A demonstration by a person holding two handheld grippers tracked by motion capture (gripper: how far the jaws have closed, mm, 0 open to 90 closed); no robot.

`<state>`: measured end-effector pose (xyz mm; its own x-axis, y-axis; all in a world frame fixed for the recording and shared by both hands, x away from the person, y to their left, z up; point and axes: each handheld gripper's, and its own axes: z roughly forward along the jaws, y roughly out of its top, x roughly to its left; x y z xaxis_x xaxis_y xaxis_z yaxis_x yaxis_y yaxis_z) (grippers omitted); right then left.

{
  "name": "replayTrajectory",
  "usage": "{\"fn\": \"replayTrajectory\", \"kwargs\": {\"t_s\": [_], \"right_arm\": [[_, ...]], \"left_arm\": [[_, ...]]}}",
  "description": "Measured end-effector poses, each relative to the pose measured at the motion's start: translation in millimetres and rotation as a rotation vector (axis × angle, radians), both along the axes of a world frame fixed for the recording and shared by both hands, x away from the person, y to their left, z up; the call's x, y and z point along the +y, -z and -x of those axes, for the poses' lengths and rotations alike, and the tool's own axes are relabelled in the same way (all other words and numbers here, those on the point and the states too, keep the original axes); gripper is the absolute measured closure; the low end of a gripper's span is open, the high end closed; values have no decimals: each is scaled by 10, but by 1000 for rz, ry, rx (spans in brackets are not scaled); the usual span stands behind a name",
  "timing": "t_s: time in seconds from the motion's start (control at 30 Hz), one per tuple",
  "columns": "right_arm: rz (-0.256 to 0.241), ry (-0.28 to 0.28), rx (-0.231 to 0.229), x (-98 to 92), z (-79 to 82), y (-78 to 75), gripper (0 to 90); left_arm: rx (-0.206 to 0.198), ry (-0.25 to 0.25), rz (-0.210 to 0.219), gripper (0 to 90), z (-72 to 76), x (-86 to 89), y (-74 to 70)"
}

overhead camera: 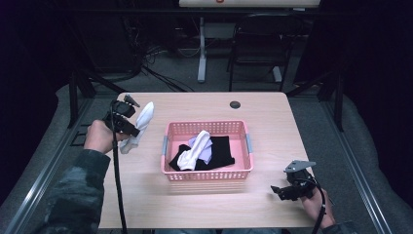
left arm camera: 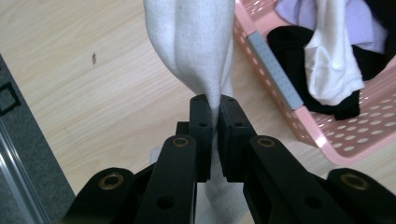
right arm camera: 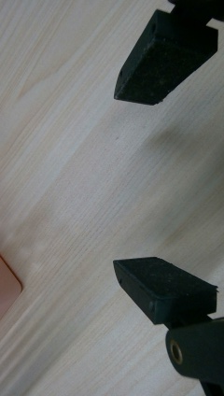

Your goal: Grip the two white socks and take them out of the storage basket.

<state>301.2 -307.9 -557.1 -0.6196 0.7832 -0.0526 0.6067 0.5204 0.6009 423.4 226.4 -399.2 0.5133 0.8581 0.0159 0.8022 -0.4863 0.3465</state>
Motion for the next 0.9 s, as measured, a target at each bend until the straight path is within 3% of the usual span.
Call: {"fn": "replayTrajectory", "kwargs": {"t_s": [0.37, 0.47, 0.73, 0.9], "right_arm": [[-20, -7, 6, 36, -50, 12, 145], [-5, -8, 6, 16, -44, 20, 146], [-21, -26, -22, 42, -21, -33, 144], [-37, -37, -11, 75, -45, -2, 145]], "left_arm": [[20, -95, 9, 852, 83, 337, 201], [26, -144, 20, 852, 78, 470, 344], [48, -191, 13, 852, 68, 558, 590], [67, -234, 18, 853, 109, 614, 716]]}}
